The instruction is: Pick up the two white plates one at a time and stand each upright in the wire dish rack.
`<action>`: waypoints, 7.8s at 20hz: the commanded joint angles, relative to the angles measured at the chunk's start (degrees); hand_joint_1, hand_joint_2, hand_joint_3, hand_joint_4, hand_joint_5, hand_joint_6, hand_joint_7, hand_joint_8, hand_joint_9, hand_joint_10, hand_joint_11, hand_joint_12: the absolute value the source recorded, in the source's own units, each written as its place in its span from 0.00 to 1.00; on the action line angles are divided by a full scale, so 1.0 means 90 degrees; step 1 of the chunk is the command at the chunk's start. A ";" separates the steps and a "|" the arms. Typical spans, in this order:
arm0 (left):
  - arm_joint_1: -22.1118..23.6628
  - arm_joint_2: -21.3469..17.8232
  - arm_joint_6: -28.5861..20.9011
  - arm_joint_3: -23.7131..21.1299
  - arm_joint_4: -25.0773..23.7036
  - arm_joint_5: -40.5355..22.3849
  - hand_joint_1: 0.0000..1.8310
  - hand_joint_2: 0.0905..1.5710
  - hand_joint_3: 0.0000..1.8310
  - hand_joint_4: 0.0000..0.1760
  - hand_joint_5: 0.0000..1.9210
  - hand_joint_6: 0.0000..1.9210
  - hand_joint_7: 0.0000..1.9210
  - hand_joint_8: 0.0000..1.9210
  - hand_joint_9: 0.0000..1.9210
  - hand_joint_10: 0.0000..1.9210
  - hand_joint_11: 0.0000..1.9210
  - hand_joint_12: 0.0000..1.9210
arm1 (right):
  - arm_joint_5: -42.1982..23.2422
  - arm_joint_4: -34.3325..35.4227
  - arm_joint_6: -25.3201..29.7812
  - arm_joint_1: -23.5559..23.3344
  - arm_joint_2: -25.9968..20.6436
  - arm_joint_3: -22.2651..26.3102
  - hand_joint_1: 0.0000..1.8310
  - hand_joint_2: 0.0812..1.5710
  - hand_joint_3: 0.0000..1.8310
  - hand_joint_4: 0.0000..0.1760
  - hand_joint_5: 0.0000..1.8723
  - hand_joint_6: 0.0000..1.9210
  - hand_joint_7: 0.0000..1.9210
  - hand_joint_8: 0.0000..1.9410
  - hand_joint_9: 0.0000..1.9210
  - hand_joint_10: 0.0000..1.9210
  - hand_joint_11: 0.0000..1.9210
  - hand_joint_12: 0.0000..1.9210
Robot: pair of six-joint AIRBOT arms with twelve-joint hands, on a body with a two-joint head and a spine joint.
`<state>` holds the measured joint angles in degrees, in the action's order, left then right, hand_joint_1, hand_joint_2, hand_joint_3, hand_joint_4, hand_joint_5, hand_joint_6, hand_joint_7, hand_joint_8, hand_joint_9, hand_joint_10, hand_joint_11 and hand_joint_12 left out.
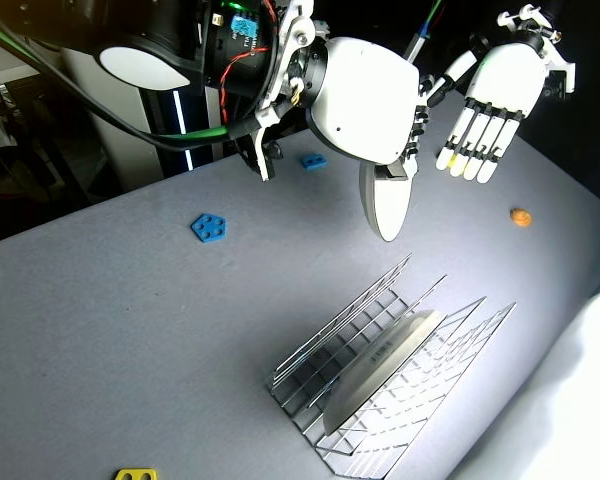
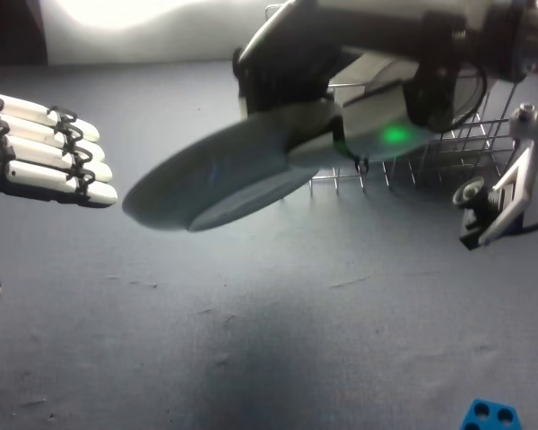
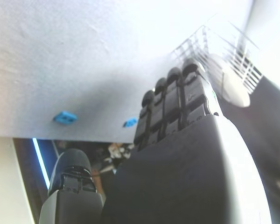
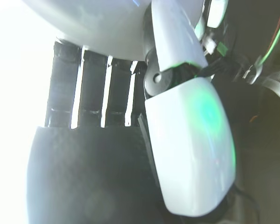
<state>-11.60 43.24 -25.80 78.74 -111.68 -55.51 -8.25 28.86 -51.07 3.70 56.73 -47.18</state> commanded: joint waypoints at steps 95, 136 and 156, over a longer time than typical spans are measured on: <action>-0.0554 0.0385 0.0031 -0.0165 0.0529 -0.0009 0.00 0.72 0.00 0.00 0.02 0.00 0.03 0.00 0.03 0.00 0.00 0.06 | -0.0171 0.1155 0.0434 0.0405 0.0274 -0.2466 0.66 0.70 0.00 0.08 0.48 0.58 0.53 0.49 0.57 0.25 0.42 0.64; -0.0603 0.0372 0.0343 -0.0221 0.0844 -0.0296 0.00 0.73 0.00 0.00 0.02 0.00 0.03 0.00 0.02 0.00 0.01 0.03 | -0.0397 0.0846 0.0420 -0.0223 0.0133 -0.2180 0.58 0.68 0.00 0.00 0.36 0.09 0.42 0.03 0.29 0.32 0.09 0.76; -0.0803 0.0181 0.1036 -0.0475 0.1312 -0.0640 0.00 0.73 0.00 0.00 0.10 0.00 0.14 0.01 0.12 0.01 0.00 0.21 | -0.1532 -0.1992 -0.0590 0.0057 -0.0993 -0.1886 0.56 0.67 0.00 0.00 0.38 0.11 0.45 0.03 0.31 0.34 0.10 0.74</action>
<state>-18.98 45.43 -16.51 74.30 -103.92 -60.07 -15.05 10.79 -56.34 4.58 47.83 -64.23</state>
